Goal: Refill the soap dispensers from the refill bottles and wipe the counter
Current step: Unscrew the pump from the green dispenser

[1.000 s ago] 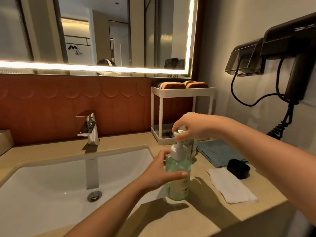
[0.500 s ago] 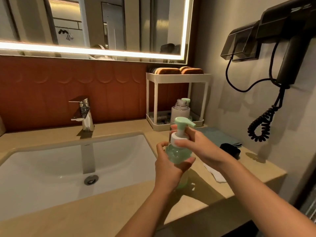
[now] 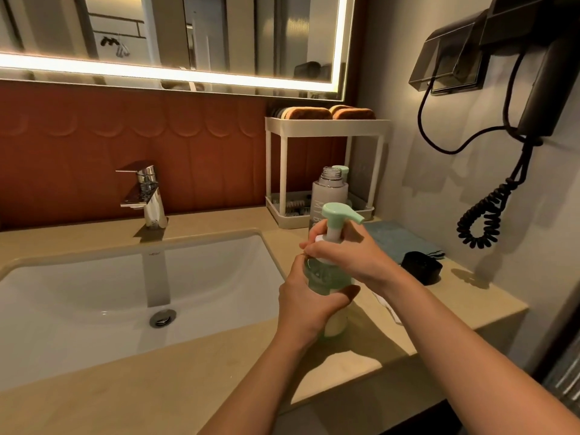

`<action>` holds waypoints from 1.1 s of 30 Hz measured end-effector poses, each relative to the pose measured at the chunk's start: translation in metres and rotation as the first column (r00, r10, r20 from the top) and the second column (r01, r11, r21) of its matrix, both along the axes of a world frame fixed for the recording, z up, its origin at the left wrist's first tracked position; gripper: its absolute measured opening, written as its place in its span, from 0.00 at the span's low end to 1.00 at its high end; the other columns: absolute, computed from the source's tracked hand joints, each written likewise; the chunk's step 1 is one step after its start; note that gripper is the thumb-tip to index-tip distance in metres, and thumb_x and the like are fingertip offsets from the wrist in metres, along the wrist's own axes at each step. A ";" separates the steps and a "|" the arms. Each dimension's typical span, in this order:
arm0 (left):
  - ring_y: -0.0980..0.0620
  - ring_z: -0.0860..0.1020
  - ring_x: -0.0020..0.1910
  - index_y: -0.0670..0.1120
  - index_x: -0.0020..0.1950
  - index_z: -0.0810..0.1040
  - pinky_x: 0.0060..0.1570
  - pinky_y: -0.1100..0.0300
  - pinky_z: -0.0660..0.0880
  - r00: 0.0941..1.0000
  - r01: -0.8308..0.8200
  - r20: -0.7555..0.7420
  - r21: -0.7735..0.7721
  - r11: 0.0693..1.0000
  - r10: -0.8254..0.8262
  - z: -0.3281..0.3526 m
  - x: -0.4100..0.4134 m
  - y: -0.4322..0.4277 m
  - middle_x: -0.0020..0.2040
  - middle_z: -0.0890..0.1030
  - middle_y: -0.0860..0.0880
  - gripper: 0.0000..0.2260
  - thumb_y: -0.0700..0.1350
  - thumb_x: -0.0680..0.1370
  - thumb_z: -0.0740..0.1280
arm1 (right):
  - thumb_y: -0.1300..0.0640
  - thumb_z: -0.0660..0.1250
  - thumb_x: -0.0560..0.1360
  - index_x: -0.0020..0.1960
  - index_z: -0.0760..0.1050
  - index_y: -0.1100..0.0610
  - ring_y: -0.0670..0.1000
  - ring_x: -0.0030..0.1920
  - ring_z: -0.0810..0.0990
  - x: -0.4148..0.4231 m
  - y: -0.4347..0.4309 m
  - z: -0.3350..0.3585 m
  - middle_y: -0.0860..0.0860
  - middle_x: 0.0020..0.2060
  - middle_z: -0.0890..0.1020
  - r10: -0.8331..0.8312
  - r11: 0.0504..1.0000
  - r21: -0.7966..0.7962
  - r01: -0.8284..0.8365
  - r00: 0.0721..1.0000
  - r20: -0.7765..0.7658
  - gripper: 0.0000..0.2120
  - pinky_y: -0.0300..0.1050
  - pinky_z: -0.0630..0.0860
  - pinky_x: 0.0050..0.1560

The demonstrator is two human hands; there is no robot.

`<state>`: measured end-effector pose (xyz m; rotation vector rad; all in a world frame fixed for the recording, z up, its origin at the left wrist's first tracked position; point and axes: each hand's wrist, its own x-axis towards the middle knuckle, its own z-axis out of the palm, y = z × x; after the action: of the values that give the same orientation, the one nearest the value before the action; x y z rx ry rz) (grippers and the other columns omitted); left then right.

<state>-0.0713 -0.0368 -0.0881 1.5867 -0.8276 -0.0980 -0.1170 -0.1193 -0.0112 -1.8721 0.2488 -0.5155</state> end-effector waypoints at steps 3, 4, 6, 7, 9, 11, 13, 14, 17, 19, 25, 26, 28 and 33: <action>0.55 0.75 0.56 0.55 0.65 0.65 0.58 0.58 0.74 1.000 0.021 0.012 0.017 1.000 -0.021 0.000 0.004 0.001 0.57 0.75 0.56 0.33 0.48 0.65 0.77 | 0.61 0.71 0.70 0.40 0.76 0.50 0.53 0.54 0.79 -0.001 -0.005 0.001 0.53 0.45 0.80 0.058 0.998 -0.009 -0.058 0.998 0.005 0.07 0.44 0.72 0.48; 0.55 0.74 0.57 0.55 0.66 0.65 0.59 0.58 0.73 0.999 0.029 0.018 0.022 0.999 -0.029 0.000 0.005 0.002 0.57 0.75 0.56 0.33 0.48 0.65 0.77 | 0.62 0.71 0.70 0.40 0.76 0.51 0.53 0.53 0.79 -0.001 -0.006 0.002 0.52 0.43 0.80 0.077 0.997 -0.020 -0.077 0.997 0.005 0.07 0.43 0.72 0.47; 0.55 0.74 0.58 0.55 0.67 0.64 0.59 0.58 0.73 0.998 0.048 0.027 0.029 0.998 -0.049 0.000 0.007 0.002 0.59 0.75 0.55 0.34 0.49 0.65 0.76 | 0.63 0.70 0.71 0.40 0.75 0.52 0.51 0.51 0.79 0.000 -0.008 0.001 0.50 0.41 0.79 0.101 0.994 -0.033 -0.101 0.995 0.005 0.07 0.40 0.70 0.45; 0.56 0.74 0.58 0.55 0.67 0.64 0.59 0.58 0.73 0.998 0.062 0.024 0.032 0.998 -0.063 0.000 0.009 0.002 0.59 0.75 0.55 0.34 0.48 0.65 0.76 | 0.63 0.70 0.71 0.40 0.75 0.52 0.50 0.49 0.79 0.000 -0.008 0.002 0.50 0.40 0.78 0.115 0.993 -0.039 -0.114 0.993 0.008 0.07 0.39 0.70 0.44; 0.56 0.74 0.58 0.56 0.67 0.64 0.59 0.59 0.73 0.995 0.098 0.002 0.035 0.995 -0.098 0.000 0.010 0.004 0.59 0.75 0.56 0.33 0.48 0.66 0.76 | 0.62 0.71 0.69 0.39 0.75 0.53 0.48 0.47 0.80 0.000 -0.010 0.003 0.49 0.39 0.79 0.154 0.987 -0.043 -0.153 0.988 0.012 0.07 0.37 0.72 0.43; 0.55 0.74 0.58 0.55 0.66 0.65 0.59 0.59 0.73 0.984 0.172 -0.041 0.031 0.985 -0.171 0.001 0.014 0.006 0.59 0.75 0.55 0.31 0.46 0.67 0.76 | 0.59 0.70 0.65 0.38 0.75 0.54 0.46 0.45 0.82 0.000 -0.012 0.005 0.48 0.37 0.80 0.223 0.975 -0.024 -0.222 0.975 0.007 0.05 0.35 0.75 0.42; 0.55 0.75 0.58 0.55 0.65 0.67 0.58 0.60 0.73 0.967 0.250 -0.065 0.033 0.968 -0.248 0.000 0.019 0.010 0.58 0.76 0.56 0.29 0.46 0.68 0.75 | 0.59 0.69 0.63 0.38 0.75 0.54 0.46 0.46 0.82 0.001 -0.015 0.004 0.48 0.36 0.80 0.277 0.961 -0.013 -0.277 0.961 -0.001 0.04 0.38 0.75 0.46; 0.56 0.75 0.58 0.55 0.65 0.67 0.57 0.61 0.74 0.960 0.275 -0.065 0.034 0.961 -0.273 0.000 0.021 0.011 0.57 0.77 0.57 0.29 0.49 0.67 0.75 | 0.59 0.69 0.64 0.38 0.75 0.54 0.46 0.46 0.82 0.001 -0.017 0.004 0.48 0.37 0.80 0.293 0.956 -0.017 -0.293 0.956 -0.001 0.04 0.41 0.75 0.48; 0.58 0.76 0.56 0.55 0.65 0.68 0.54 0.63 0.75 0.948 0.311 -0.076 0.040 0.949 -0.308 0.001 0.026 0.010 0.57 0.78 0.57 0.33 0.58 0.62 0.73 | 0.58 0.68 0.65 0.45 0.75 0.52 0.46 0.49 0.80 0.001 -0.021 0.002 0.48 0.43 0.80 0.331 0.943 -0.025 -0.331 0.944 -0.004 0.09 0.41 0.75 0.51; 0.59 0.77 0.56 0.57 0.65 0.67 0.54 0.61 0.76 0.947 0.314 -0.081 0.049 0.948 -0.310 0.001 0.027 0.010 0.57 0.78 0.57 0.34 0.60 0.61 0.72 | 0.54 0.69 0.65 0.51 0.73 0.49 0.45 0.53 0.78 0.000 -0.026 0.001 0.46 0.49 0.80 0.312 0.949 -0.028 -0.314 0.949 -0.053 0.14 0.39 0.74 0.51; 0.54 0.78 0.55 0.55 0.62 0.69 0.54 0.57 0.77 0.946 0.311 -0.100 0.006 0.950 -0.309 -0.002 0.025 0.012 0.56 0.79 0.53 0.33 0.58 0.59 0.74 | 0.43 0.74 0.64 0.55 0.73 0.54 0.47 0.56 0.77 -0.025 -0.051 -0.010 0.51 0.54 0.78 0.107 0.989 -0.098 -0.109 0.994 -0.030 0.25 0.36 0.75 0.52; 0.54 0.78 0.55 0.56 0.62 0.69 0.54 0.58 0.77 0.946 0.310 -0.104 0.001 0.951 -0.309 -0.002 0.024 0.012 0.56 0.78 0.53 0.33 0.58 0.59 0.74 | 0.44 0.74 0.65 0.54 0.74 0.55 0.48 0.55 0.77 -0.032 -0.054 -0.013 0.51 0.53 0.79 0.063 0.994 -0.092 -0.066 0.998 -0.030 0.23 0.38 0.74 0.52; 0.55 0.78 0.55 0.58 0.60 0.68 0.52 0.61 0.77 0.944 0.311 -0.111 -0.005 0.950 -0.310 -0.003 0.023 0.011 0.56 0.78 0.54 0.32 0.59 0.58 0.74 | 0.45 0.69 0.65 0.53 0.75 0.52 0.48 0.55 0.77 -0.040 -0.055 -0.017 0.49 0.52 0.79 0.000 0.998 -0.070 -0.002 1.000 -0.026 0.20 0.39 0.74 0.54; 0.58 0.78 0.53 0.56 0.60 0.68 0.48 0.66 0.76 0.950 0.298 -0.089 -0.012 0.954 -0.298 -0.003 0.024 0.009 0.55 0.78 0.54 0.30 0.52 0.61 0.74 | 0.44 0.71 0.66 0.58 0.71 0.48 0.43 0.56 0.74 -0.031 -0.017 -0.003 0.44 0.55 0.76 -0.001 0.985 -0.170 0.000 1.000 -0.003 0.23 0.37 0.71 0.51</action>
<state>-0.0474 -0.0276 -0.0915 1.4381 -0.9914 -0.3852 -0.1485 -0.1363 -0.0141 -2.0390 0.2127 -0.5483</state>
